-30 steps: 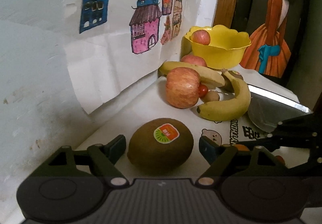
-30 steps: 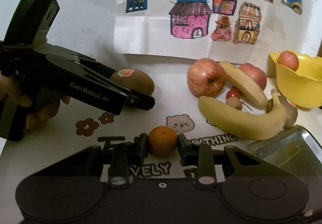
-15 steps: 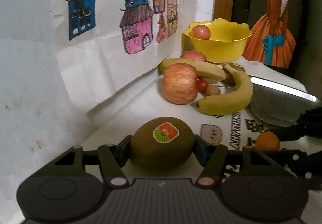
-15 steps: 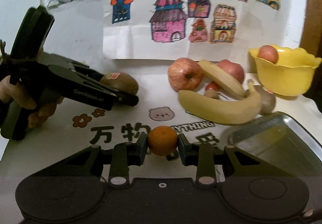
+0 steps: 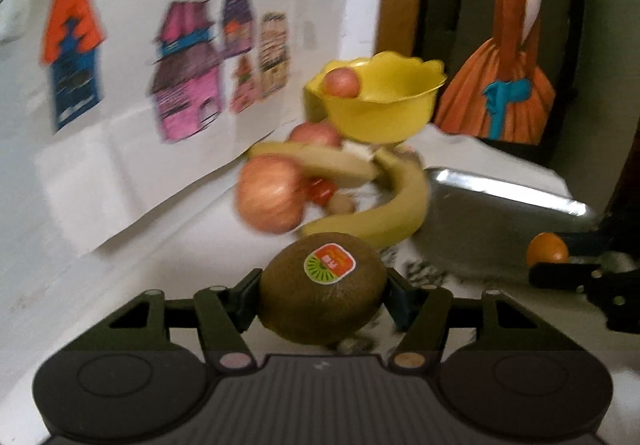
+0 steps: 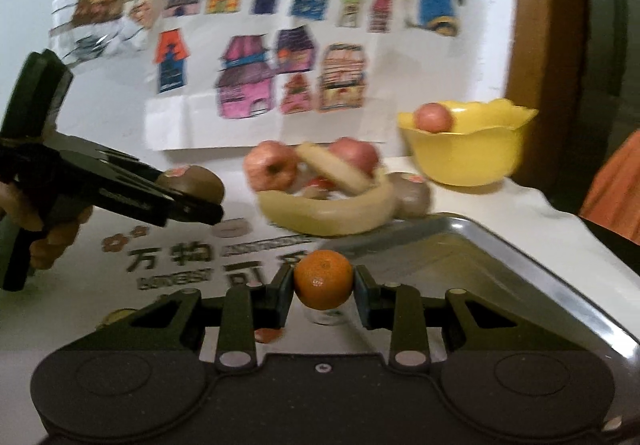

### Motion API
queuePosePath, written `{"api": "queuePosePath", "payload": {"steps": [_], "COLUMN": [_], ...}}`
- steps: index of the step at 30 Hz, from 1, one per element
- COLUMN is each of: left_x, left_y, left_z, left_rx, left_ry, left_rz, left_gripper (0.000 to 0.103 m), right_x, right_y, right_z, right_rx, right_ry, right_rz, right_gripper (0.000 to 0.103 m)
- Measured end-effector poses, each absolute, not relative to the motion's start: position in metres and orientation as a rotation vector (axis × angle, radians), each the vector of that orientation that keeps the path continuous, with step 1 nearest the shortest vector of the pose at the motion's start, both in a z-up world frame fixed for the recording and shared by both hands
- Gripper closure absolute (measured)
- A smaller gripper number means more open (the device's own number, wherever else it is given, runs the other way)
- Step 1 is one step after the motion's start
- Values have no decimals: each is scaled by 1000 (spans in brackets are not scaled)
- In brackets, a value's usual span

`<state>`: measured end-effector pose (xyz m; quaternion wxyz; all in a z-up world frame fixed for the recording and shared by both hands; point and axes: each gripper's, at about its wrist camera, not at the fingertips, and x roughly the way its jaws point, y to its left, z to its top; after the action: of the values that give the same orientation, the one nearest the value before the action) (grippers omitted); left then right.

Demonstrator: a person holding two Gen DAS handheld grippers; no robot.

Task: Organize fruits
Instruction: 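Carry the orange into the metal tray and open the right gripper while the left carries the kiwi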

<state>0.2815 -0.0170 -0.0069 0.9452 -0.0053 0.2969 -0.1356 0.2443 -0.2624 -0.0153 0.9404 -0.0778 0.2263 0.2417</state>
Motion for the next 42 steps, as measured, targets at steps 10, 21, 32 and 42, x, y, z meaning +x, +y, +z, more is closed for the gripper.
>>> {"api": "queuePosePath", "payload": {"steps": [10, 21, 32, 42], "left_x": [314, 336, 335, 331], "left_y": [-88, -134, -145, -154], "left_z": [2, -21, -31, -35], "left_rx": [-52, -46, 12, 54], "left_ry": [555, 602, 607, 615], "left_rz": [-387, -428, -428, -428], "left_gripper": [36, 36, 36, 36], "right_x": [251, 261, 263, 263], "right_y": [-300, -311, -314, -313], "right_z": [-39, -53, -59, -60], "right_rx": [-186, -173, -164, -161], "right_ry": [451, 472, 486, 497], "right_rz": [350, 365, 371, 370], "right_gripper": [69, 69, 69, 68]}}
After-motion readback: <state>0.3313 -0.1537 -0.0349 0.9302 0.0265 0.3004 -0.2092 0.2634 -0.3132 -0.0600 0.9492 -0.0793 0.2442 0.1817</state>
